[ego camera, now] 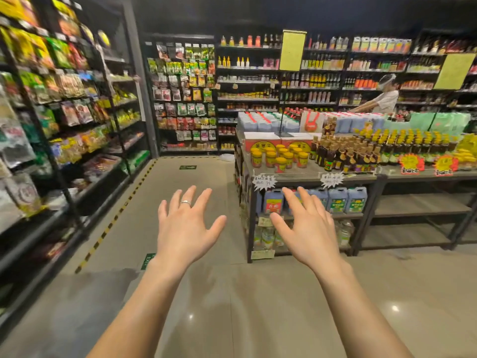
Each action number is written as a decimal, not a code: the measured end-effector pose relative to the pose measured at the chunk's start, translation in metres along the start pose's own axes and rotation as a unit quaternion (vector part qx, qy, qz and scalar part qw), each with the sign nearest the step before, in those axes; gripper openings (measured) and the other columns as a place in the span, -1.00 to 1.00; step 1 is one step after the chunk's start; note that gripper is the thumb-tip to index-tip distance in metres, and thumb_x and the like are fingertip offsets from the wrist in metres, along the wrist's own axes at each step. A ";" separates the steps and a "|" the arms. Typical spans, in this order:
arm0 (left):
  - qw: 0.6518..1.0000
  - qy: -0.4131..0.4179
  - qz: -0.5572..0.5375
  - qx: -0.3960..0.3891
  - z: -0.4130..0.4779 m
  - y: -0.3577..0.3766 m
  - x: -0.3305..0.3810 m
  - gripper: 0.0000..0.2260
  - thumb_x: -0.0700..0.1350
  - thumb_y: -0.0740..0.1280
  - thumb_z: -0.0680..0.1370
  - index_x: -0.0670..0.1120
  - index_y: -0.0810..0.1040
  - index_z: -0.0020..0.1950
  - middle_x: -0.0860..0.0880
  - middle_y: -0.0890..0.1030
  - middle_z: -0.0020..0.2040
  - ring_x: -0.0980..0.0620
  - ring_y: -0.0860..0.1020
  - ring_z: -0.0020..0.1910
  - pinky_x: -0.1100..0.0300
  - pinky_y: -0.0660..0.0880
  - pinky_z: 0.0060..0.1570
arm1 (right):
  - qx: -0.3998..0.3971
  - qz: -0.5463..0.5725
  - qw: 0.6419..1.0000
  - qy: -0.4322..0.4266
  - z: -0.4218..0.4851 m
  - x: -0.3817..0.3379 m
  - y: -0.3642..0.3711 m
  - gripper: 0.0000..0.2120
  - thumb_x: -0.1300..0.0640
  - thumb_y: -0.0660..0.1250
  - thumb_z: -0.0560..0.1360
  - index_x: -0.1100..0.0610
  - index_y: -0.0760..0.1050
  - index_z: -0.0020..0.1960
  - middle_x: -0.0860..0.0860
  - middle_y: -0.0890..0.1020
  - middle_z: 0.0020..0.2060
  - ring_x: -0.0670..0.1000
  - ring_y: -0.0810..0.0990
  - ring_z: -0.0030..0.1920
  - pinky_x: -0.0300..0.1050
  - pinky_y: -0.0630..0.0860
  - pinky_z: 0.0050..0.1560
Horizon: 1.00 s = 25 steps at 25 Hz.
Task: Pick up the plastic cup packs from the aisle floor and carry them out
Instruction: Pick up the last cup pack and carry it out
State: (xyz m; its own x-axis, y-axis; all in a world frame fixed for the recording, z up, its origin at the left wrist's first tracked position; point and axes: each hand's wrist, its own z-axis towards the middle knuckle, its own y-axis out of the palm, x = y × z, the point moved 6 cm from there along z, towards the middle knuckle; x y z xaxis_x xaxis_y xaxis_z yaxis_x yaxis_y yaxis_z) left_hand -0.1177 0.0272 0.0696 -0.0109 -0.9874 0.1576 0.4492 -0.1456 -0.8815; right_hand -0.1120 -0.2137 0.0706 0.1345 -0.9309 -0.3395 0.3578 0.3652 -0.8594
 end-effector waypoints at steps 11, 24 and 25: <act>0.999 -0.022 0.025 0.000 0.125 0.034 -0.117 -0.36 0.39 0.02 0.54 0.19 0.08 0.58 -0.01 0.13 0.60 -0.08 0.02 0.58 -0.14 -0.02 0.52 | 0.004 -0.028 0.999 -0.046 0.134 -0.088 0.089 -0.38 -0.34 0.04 0.56 -0.20 0.04 0.56 -0.01 0.09 0.58 0.14 0.02 0.56 0.13 0.08 0.50; 0.998 -0.050 0.037 0.020 0.377 0.161 -0.108 -0.37 0.38 0.07 0.53 0.21 0.11 0.57 0.01 0.14 0.59 -0.06 0.03 0.58 -0.14 -0.06 0.53 | 0.015 -0.016 0.997 -0.080 0.408 -0.044 0.199 -0.37 -0.36 -0.03 0.55 -0.18 0.06 0.56 -0.01 0.11 0.57 0.14 0.03 0.56 0.10 0.05 0.49; 0.998 -0.052 0.038 0.020 0.396 0.169 -0.105 -0.37 0.38 0.07 0.53 0.20 0.11 0.57 0.01 0.14 0.59 -0.07 0.03 0.58 -0.14 -0.07 0.53 | 0.018 -0.018 0.996 -0.085 0.429 -0.040 0.204 -0.35 -0.37 -0.06 0.53 -0.17 0.07 0.56 0.00 0.13 0.57 0.14 0.04 0.55 0.11 0.07 0.48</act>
State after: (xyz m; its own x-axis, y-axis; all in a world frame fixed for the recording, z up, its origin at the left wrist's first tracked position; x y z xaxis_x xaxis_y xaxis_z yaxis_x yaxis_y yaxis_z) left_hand 0.3134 0.1306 0.0801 0.1159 -0.9836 0.1382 0.4802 -0.0664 -0.8747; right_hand 0.3519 -0.1049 0.0725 0.2750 -0.9318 -0.2370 0.3969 0.3345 -0.8547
